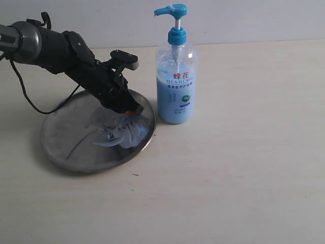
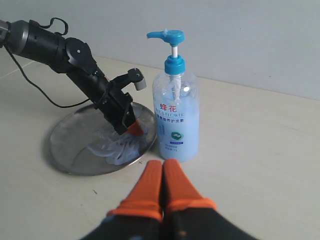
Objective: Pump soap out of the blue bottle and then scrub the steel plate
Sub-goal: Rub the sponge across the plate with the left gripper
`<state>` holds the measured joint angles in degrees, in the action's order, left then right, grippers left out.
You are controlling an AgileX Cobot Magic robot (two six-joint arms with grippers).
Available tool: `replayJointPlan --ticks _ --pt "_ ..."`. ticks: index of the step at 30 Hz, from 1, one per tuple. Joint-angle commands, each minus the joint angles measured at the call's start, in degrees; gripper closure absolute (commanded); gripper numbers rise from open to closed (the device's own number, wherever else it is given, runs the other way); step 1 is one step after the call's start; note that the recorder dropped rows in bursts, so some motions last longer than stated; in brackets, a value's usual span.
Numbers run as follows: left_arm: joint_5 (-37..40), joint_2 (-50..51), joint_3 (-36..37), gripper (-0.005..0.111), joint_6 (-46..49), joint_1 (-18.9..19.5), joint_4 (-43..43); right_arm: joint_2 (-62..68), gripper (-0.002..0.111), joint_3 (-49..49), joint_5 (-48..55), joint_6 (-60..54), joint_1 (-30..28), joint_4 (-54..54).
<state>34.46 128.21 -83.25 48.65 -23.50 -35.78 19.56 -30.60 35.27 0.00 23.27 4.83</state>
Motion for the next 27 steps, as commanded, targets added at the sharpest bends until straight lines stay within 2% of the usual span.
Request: replayJointPlan --ticks 1,7,11,15,22,27 --pt "-0.02 1.75 0.47 0.107 -0.06 -0.13 1.18 -0.25 0.108 0.16 -0.26 0.0 0.03 0.42" --pt "-7.48 1.77 0.47 0.107 -2.66 -0.13 -2.18 -0.25 0.108 0.16 -0.26 0.0 0.03 0.66" --pt "-9.27 1.77 0.47 0.107 -4.22 -0.01 -1.84 -0.25 0.108 0.16 -0.26 0.0 0.03 0.66" --pt "-7.76 1.77 0.47 0.107 -6.22 0.25 1.75 -0.25 0.108 0.16 -0.26 0.0 0.03 0.66" --pt "-3.06 1.77 0.47 0.107 -20.43 0.25 18.97 -0.25 0.108 0.16 -0.26 0.0 0.03 0.76" --pt "3.44 1.77 0.47 0.107 -20.13 0.01 19.38 -0.25 0.108 0.16 -0.26 0.0 0.03 0.76"
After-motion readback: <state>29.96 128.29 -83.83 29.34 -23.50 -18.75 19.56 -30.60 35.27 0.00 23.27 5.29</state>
